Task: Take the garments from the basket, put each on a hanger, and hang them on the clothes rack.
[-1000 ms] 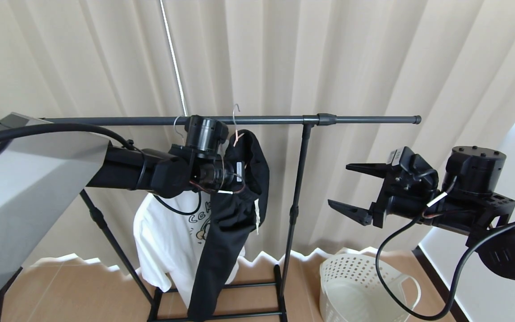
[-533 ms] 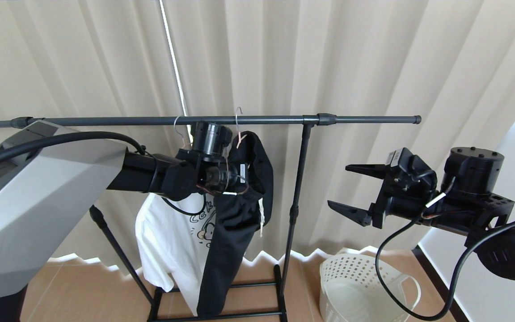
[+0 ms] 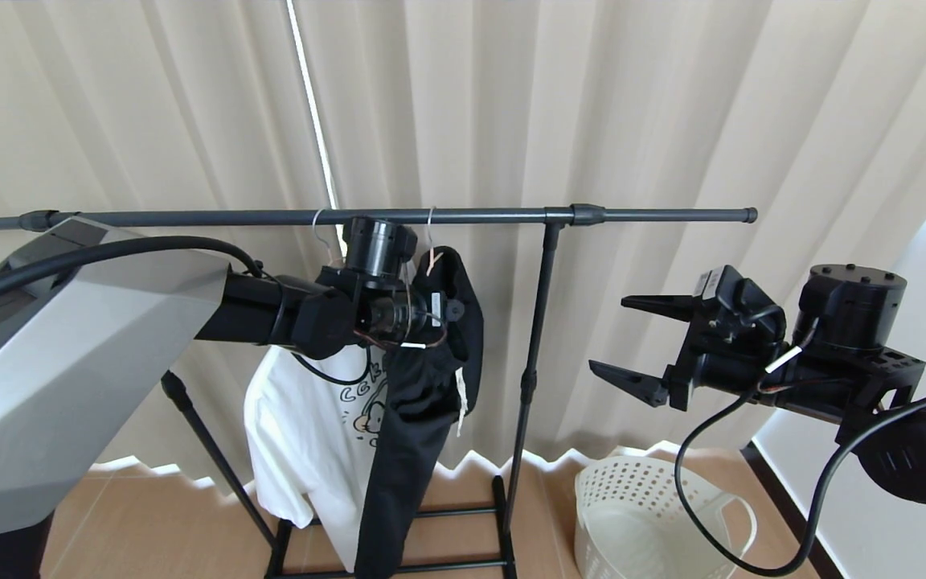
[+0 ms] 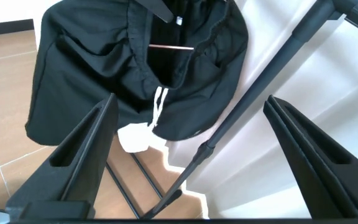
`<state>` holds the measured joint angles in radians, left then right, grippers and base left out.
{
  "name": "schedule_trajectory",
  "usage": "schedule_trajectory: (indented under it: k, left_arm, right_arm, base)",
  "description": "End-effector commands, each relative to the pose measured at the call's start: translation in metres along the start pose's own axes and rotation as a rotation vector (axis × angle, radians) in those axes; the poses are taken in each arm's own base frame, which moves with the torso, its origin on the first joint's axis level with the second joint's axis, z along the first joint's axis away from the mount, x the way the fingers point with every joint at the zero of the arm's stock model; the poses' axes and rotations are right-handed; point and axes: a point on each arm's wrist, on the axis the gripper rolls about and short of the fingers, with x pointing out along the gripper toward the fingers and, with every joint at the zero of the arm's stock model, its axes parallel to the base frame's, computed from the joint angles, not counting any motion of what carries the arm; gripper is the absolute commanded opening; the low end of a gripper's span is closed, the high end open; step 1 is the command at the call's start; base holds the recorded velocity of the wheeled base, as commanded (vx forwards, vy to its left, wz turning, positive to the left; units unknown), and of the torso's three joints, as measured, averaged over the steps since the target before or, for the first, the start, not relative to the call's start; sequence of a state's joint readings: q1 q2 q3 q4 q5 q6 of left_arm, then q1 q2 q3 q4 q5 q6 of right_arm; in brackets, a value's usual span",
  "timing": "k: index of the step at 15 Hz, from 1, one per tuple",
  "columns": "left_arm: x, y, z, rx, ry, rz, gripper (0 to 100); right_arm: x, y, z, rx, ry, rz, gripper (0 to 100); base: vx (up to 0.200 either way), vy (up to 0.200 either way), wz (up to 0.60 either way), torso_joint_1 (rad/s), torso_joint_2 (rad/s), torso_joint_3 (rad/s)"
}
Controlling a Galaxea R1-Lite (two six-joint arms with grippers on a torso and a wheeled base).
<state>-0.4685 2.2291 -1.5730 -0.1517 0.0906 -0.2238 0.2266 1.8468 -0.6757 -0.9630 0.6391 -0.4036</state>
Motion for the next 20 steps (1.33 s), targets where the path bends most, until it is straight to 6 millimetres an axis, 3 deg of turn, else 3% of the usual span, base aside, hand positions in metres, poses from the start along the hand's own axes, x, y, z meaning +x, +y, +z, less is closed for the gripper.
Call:
schedule_trajectory:
  k: [1,2,3,6,7,8,10,12,13,16,18,20]
  left_arm:
    - [-0.025,-0.001,0.013,-0.003,-0.03,-0.005,100]
    - [-0.04,0.0,0.016,0.0,-0.038,-0.006,100]
    - [-0.071,0.0,0.024,-0.001,-0.066,-0.014,100]
    - [-0.151,0.013,0.015,0.026,-0.091,-0.003,100]
    - [-0.18,0.02,0.006,0.029,-0.101,0.008,100]
    - [-0.227,0.031,-0.013,0.04,-0.123,0.013,100]
    - [-0.279,0.043,-0.051,0.06,-0.141,0.005,100]
    - [-0.306,0.053,-0.091,0.075,-0.125,0.006,100]
    - [-0.325,0.062,-0.128,0.098,-0.119,0.006,100]
    - [-0.347,0.081,-0.207,0.139,-0.103,0.003,100]
    - [-0.356,0.088,-0.242,0.149,-0.142,-0.037,100]
    - [-0.365,0.091,-0.258,0.144,-0.149,-0.092,100]
  right_arm:
    - [-0.003,0.001,0.005,-0.009,-0.012,-0.002,100]
    - [-0.005,0.001,0.009,-0.017,-0.022,-0.007,100]
    - [-0.007,0.001,0.012,-0.022,-0.03,-0.01,100]
    - [-0.01,0.0,0.018,-0.031,-0.042,-0.022,100]
    - [-0.01,0.001,0.019,-0.026,-0.041,-0.036,100]
    - [-0.014,0.004,0.025,-0.025,-0.042,-0.068,100]
    - [-0.039,0.016,0.053,-0.049,-0.097,-0.132,100]
    - [-0.067,0.033,0.069,-0.053,-0.123,-0.201,100]
    - [-0.084,0.053,0.069,-0.045,-0.109,-0.241,100]
    - [-0.139,0.105,0.04,0.018,-0.042,-0.35,100]
    - [-0.169,0.134,0.013,0.065,-0.011,-0.346,100]
    - [-0.197,0.156,0.001,0.159,0.043,-0.341,100]
  base:
    - [0.0,0.0,0.0,0.0,0.0,0.0]
    - [0.0,0.0,0.0,0.0,0.0,0.0]
    - [0.0,0.0,0.0,0.0,0.0,0.0]
    - [0.0,0.0,0.0,0.0,0.0,0.0]
    - [0.0,0.0,0.0,0.0,0.0,0.0]
    - [0.0,0.0,0.0,0.0,0.0,0.0]
    - [0.0,0.0,0.0,0.0,0.0,0.0]
    - [0.0,0.0,0.0,0.0,0.0,0.0]
    - [0.0,0.0,0.0,0.0,0.0,0.0]
    - [0.0,0.0,0.0,0.0,0.0,0.0]
    - [0.0,0.0,0.0,0.0,0.0,0.0]
    - [0.0,0.0,0.0,0.0,0.0,0.0]
